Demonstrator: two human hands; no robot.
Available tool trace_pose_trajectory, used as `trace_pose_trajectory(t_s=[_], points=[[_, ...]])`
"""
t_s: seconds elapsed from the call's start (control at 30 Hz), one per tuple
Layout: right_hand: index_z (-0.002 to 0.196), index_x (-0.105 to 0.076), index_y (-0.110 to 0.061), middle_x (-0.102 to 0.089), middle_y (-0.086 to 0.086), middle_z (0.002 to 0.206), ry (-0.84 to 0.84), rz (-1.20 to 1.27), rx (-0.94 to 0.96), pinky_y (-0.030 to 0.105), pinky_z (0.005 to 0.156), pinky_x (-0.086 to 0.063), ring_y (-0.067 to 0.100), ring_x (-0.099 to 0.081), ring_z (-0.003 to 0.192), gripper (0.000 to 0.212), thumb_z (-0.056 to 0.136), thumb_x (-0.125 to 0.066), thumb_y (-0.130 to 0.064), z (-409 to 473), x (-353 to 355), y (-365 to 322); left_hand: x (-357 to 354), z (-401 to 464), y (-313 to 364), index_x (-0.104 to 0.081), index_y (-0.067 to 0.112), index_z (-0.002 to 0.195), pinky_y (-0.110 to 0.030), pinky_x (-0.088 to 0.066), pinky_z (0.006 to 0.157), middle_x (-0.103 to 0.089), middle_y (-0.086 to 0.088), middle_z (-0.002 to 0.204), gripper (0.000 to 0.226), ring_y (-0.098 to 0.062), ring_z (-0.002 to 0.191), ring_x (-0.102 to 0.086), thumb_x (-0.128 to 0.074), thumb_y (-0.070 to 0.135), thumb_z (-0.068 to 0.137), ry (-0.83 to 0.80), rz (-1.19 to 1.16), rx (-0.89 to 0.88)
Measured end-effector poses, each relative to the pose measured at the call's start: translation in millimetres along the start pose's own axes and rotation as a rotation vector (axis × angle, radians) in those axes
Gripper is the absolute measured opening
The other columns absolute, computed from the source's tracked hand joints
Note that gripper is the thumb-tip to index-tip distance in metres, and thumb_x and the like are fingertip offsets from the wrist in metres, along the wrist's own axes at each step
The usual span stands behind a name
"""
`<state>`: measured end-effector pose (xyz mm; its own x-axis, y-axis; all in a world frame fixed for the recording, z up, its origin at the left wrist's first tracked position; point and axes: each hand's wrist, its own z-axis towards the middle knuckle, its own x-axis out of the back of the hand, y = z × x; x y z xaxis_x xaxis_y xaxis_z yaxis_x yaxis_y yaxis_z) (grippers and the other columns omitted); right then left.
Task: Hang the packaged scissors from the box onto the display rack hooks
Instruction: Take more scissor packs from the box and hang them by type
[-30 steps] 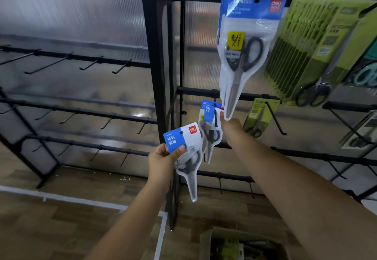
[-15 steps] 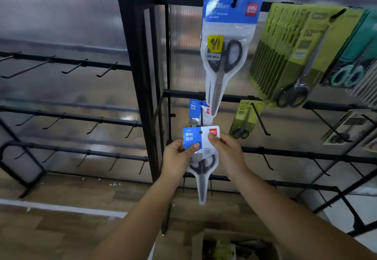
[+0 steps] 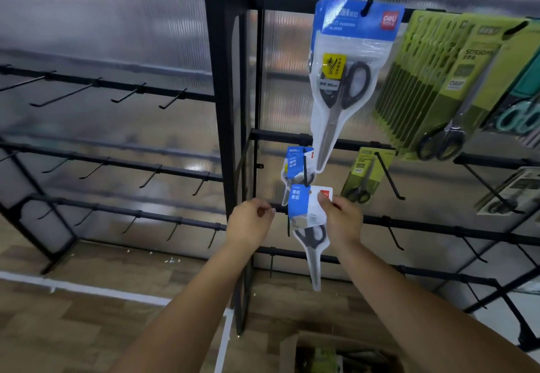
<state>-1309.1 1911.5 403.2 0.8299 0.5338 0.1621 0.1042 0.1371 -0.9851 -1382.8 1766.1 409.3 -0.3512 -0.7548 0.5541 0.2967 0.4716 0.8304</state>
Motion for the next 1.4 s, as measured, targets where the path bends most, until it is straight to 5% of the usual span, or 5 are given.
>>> trace_pose_trajectory(t_s=[0.27,0.43,0.77,1.1,1.4], points=[[0.065,-0.06,-0.007,-0.059,-0.002,0.059,-0.085,0.079,0.038,0.018,0.051,-0.04,0.008,-0.054,0.057,0.024,0.09,-0.059,-0.008,-9,1,-10,9,-4,1,-0.066,0.011,0.112,-0.026,-0.046,0.079,-0.067,-0.007,0.105,0.023,-0.02,0.097,-0.061,-0.058,0.022,0.093,-0.04,0.148,-0.109],[0.08,-0.056,0.022,-0.048,0.033,0.068,-0.034,0.034,0.022,0.026,0.061,-0.029,0.021,-0.043,0.065,0.039,0.089,-0.062,-0.016,-2,-5,-14,10,-10,14,-0.063,0.016,0.113,-0.027,-0.045,0.074,-0.068,-0.004,0.101,0.023,-0.021,0.095,-0.062,-0.052,0.025,0.095,-0.055,0.351,-0.27],[0.082,-0.057,0.019,-0.055,0.033,0.077,0.076,0.111,-0.057,0.032,0.069,-0.035,0.023,-0.05,0.072,0.037,0.086,-0.065,-0.017,5,-7,-3,14,-13,0,-0.058,0.016,0.124,-0.031,-0.048,0.083,-0.066,-0.005,0.109,0.03,-0.02,0.101,-0.06,-0.048,0.028,0.098,-0.061,0.356,-0.247],[0.05,-0.064,-0.018,-0.067,0.006,0.066,0.07,0.184,-0.138,0.033,0.072,-0.047,0.024,-0.061,0.075,0.033,0.083,-0.069,-0.014,9,-13,-3,-3,-2,-3,-0.06,0.015,0.12,-0.032,-0.049,0.083,-0.067,-0.005,0.108,0.028,-0.021,0.099,-0.061,-0.049,0.026,0.097,-0.123,0.348,-0.257],[0.081,-0.064,0.0,-0.068,0.019,0.088,0.006,0.051,-0.208,0.033,0.07,-0.044,0.021,-0.056,0.072,0.022,0.086,-0.064,-0.021,41,-19,-10,-1,-6,4,-0.061,0.015,0.12,-0.035,-0.05,0.085,-0.067,-0.005,0.106,0.028,-0.024,0.1,-0.061,-0.048,0.025,0.097,-0.164,0.347,-0.217]])
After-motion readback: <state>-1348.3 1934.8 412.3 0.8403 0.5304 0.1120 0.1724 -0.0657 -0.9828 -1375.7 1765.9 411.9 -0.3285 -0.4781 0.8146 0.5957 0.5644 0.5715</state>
